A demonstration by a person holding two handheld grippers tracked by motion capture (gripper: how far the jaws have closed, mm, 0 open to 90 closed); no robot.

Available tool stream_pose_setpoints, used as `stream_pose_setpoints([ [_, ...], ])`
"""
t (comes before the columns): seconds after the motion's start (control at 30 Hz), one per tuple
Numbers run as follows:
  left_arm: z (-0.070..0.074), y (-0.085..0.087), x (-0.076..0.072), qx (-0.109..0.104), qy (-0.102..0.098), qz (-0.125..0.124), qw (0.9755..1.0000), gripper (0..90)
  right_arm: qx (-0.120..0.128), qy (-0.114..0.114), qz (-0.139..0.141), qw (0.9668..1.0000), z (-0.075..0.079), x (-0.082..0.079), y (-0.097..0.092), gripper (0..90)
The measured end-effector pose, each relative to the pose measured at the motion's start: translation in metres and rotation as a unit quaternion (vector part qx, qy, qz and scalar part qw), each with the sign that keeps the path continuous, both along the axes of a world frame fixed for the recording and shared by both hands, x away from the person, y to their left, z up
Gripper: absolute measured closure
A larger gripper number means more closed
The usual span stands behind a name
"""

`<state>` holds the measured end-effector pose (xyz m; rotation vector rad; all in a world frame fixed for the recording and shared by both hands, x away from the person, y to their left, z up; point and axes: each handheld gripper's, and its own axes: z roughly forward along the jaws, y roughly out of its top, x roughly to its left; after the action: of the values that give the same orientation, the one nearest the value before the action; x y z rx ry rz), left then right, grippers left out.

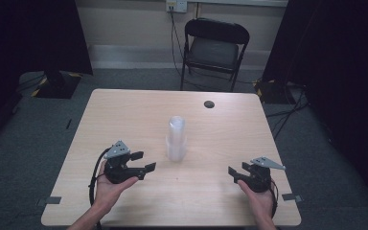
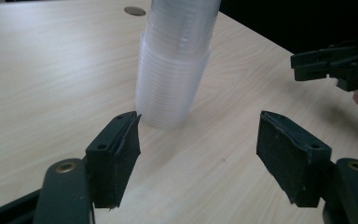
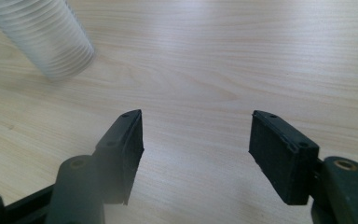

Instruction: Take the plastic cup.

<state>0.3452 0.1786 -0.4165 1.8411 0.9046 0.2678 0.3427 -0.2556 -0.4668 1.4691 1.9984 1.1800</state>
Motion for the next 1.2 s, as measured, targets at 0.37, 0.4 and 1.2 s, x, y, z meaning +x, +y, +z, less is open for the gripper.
stream_pose_setpoints([
  [0.37, 0.015, -0.012, 0.008, 0.029, -0.02, -0.009, 0.9993, 30.1, -0.002, -0.019, 0.023, 0.9996, 0.006, -0.005, 0.007, 35.0],
  [0.4, 0.016, -0.014, 0.009, 0.026, -0.018, -0.011, 0.9994, 29.9, -0.003, -0.021, 0.028, 0.9994, 0.006, -0.006, 0.008, 35.0],
  [1.2, 0.032, -0.051, 0.043, 0.026, -0.044, -0.023, 0.9984, 17.0, 0.001, -0.015, 0.067, 0.9977, 0.003, -0.005, 0.019, 31.2],
])
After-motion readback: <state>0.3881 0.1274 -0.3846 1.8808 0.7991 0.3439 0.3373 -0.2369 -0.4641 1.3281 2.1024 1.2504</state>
